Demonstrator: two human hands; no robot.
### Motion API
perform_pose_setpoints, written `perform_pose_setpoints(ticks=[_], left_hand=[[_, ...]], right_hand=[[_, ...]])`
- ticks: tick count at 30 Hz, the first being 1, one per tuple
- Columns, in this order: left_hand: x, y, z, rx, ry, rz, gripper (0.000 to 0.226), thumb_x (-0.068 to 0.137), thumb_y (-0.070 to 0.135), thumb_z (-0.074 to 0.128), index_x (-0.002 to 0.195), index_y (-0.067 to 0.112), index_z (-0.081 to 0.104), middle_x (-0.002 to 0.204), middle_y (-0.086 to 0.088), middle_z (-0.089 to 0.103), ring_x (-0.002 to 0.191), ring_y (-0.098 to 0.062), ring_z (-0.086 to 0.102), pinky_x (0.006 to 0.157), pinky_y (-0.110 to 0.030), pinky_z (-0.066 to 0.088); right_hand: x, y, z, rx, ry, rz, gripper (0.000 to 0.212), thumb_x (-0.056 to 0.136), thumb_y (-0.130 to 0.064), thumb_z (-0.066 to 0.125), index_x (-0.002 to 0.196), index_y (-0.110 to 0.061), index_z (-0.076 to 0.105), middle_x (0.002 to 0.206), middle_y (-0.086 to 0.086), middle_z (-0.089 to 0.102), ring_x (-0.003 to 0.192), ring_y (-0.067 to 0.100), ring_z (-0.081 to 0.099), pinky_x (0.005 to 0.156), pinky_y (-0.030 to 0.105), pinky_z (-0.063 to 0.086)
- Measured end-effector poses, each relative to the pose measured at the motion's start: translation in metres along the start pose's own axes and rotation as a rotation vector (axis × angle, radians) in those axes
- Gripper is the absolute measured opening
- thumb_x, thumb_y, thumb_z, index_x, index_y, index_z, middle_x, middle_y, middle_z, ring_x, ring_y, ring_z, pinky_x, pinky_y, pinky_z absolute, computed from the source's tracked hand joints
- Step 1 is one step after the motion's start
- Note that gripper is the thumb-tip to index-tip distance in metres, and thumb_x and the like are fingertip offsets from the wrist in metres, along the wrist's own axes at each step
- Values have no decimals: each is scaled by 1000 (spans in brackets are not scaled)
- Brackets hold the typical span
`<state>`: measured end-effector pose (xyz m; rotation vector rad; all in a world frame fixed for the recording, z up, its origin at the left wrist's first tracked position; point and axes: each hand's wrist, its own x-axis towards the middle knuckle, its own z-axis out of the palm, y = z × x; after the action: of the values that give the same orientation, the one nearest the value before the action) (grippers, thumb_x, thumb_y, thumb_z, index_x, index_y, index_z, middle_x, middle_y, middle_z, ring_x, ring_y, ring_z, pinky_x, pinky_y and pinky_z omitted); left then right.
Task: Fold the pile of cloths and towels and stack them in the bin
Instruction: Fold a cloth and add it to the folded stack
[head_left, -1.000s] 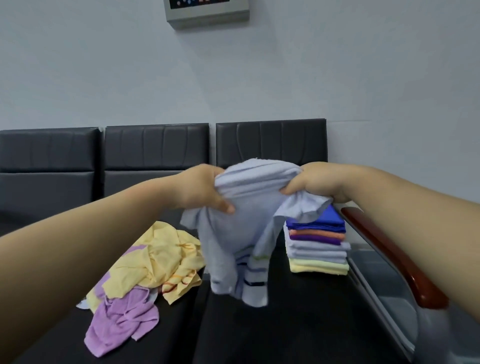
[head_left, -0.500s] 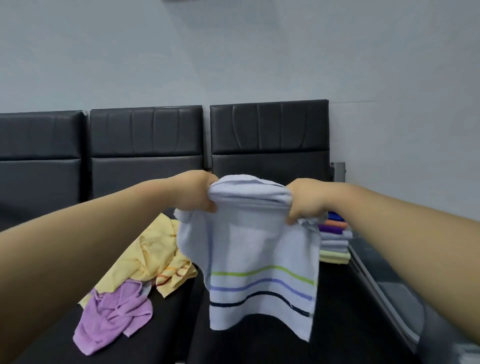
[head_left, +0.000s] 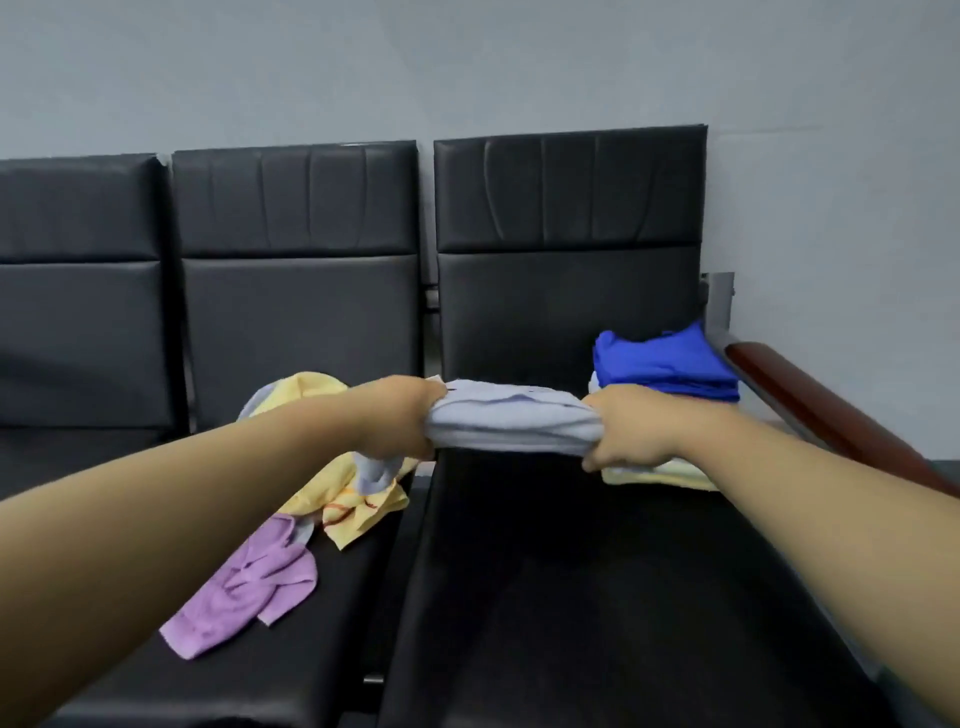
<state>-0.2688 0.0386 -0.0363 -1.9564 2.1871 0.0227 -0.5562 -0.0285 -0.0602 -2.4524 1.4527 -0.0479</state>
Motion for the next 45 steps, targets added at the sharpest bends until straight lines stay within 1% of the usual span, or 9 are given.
perform_pose_setpoints(ticks=[5,9,17,22,27,30,33,38,45], left_hand=[[0,17,86,-204,-267,60,34,75,35,81,97,29,56,97,7,65,94,-20,64,83,-37,54],[2,31,131,-128,-444,94,37,81,29,77,111,19,58,104,5,63,96,-18,61,61,-23,50],[14,32,166,-491,-276,67,59,70,78,66,81,22,53,80,10,58,75,-12,54,71,-33,45],[12,31,165,-748,-298,-52,45,82,64,69,81,19,67,75,6,69,77,-17,67,69,-33,53],[-6,13,162,-1142,-433,-119,70,71,54,84,103,-5,67,100,-27,72,85,-32,65,77,-44,46],[-22,14,167,-1268,-608,-82,51,86,29,78,116,-10,66,113,-26,72,97,-32,70,88,-36,54],[-28,10,172,-1262,-720,-62,64,81,32,81,120,-14,62,120,-32,68,98,-37,67,89,-43,51],[-27,4,162,-1001,-577,-106,37,89,42,75,96,6,71,83,-13,74,55,-19,62,42,-24,41],[-11,-11,175,-590,-403,-121,26,83,47,72,86,21,71,89,4,73,90,-20,68,85,-36,54]], right_hand=[[-25,14,79,106,-396,149,21,80,-23,84,87,-13,67,72,8,76,53,17,65,54,29,55],[-31,29,117,63,-567,189,43,66,-40,90,95,-16,68,88,8,80,73,20,77,69,32,61],[-15,38,132,266,-353,123,19,70,-25,75,77,-17,59,62,2,68,54,16,61,56,30,47],[2,12,152,324,-239,-8,19,74,-23,69,78,-12,54,68,-4,57,59,14,48,54,32,41],[2,-3,152,104,-413,-46,11,81,-23,62,72,-19,57,62,-3,68,58,17,63,57,30,49],[-6,6,150,39,-552,24,14,76,-31,67,77,-20,60,71,0,68,59,19,66,62,33,53],[-19,12,146,74,-662,51,17,74,-33,72,78,-19,62,70,1,69,64,19,62,65,29,49],[-33,29,140,332,-647,87,37,68,-42,84,89,-20,64,78,-2,65,71,16,60,67,32,46],[-15,40,141,646,-306,299,36,94,-50,70,81,-17,63,70,-1,62,58,15,48,53,27,38]])
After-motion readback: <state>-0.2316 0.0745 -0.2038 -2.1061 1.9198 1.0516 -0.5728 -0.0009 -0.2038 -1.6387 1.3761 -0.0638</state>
